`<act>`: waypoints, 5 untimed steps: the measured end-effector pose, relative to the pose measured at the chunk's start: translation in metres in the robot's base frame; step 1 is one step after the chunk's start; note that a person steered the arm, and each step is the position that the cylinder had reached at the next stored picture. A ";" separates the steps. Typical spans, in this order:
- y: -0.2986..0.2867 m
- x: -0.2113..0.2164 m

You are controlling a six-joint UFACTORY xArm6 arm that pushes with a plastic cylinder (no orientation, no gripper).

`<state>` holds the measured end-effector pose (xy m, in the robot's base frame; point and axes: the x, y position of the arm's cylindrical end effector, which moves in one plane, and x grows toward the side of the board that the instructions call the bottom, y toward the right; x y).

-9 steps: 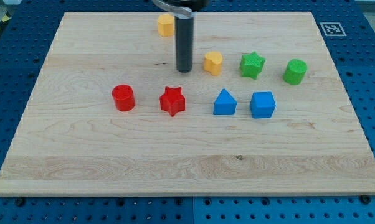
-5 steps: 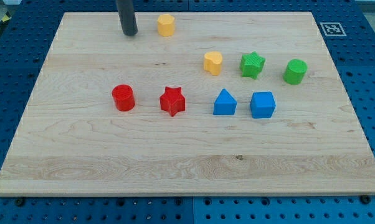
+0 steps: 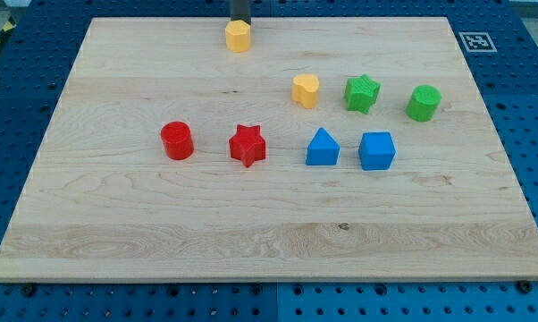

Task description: Put the hexagon parallel to the heart

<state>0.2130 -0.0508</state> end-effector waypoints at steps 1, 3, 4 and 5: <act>0.001 0.025; 0.000 0.052; -0.005 0.061; -0.017 0.057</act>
<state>0.2702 -0.0675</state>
